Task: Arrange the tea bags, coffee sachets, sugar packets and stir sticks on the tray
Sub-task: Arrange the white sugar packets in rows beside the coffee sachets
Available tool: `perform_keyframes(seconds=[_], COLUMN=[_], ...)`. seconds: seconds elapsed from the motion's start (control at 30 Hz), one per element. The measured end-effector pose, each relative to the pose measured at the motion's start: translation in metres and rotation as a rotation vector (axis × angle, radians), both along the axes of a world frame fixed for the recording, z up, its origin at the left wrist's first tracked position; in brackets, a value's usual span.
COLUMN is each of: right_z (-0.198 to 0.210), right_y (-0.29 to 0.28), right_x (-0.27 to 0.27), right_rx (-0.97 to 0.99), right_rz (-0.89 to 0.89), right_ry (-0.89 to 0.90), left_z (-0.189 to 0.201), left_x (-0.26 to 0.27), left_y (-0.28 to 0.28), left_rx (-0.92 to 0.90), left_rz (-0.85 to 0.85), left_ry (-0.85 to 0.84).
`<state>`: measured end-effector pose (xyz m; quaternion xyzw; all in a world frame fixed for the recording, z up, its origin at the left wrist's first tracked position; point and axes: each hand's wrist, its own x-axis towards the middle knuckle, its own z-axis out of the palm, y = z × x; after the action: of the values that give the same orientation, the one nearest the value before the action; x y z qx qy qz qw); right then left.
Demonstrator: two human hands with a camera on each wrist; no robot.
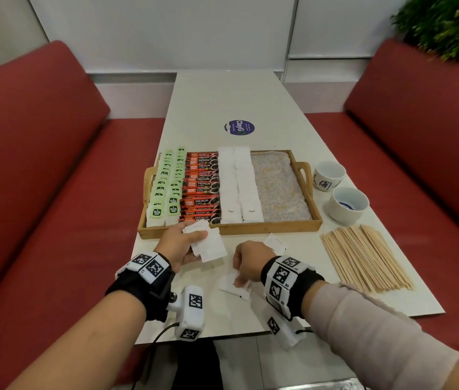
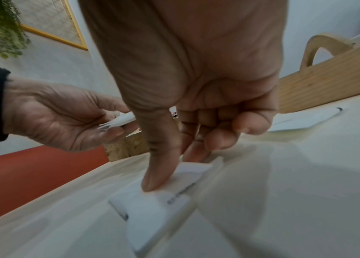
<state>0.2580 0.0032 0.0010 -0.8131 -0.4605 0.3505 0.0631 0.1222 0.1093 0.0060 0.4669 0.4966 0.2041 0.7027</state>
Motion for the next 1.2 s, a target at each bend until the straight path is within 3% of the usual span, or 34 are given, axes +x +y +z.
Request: perform_keyframes(seconds=[0.3, 0.53, 0.77, 0.9, 1.1, 1.2], right_z=[-0.003, 0.029, 0.047, 0.036, 0.028, 0.031], right_y=[-0.002, -0.006, 0.002, 0.010, 0.015, 0.012], right_x=[0.006, 0.029, 0.041, 0.030, 0.030, 0.042], right_rx=[0.027, 0.062, 0.320, 0.360, 0.391, 0.358], right_rz=[-0.036, -0.063, -0.344, -0.390, -0.407, -0.409], right_ry=[0.010, 0.053, 0.328, 0.376, 0.368, 0.139], left_z=[-0.006, -0.006, 0.002, 0.013, 0.015, 0.011], left_x=[0.004, 0.007, 0.020, 0.031, 0.033, 0.032], left_y=[-0.001, -0.002, -0.012, -0.019, -0.017, -0.016], left_rx=[-0.097, -0.194, -0.129, -0.188, -0.217, -0.183], left_rz=[0.007, -0.024, -0.118, -0.179, -0.197, -0.204], left_ry=[-0.057, -0.115, -0.086, -0.127, -0.111, -0.089])
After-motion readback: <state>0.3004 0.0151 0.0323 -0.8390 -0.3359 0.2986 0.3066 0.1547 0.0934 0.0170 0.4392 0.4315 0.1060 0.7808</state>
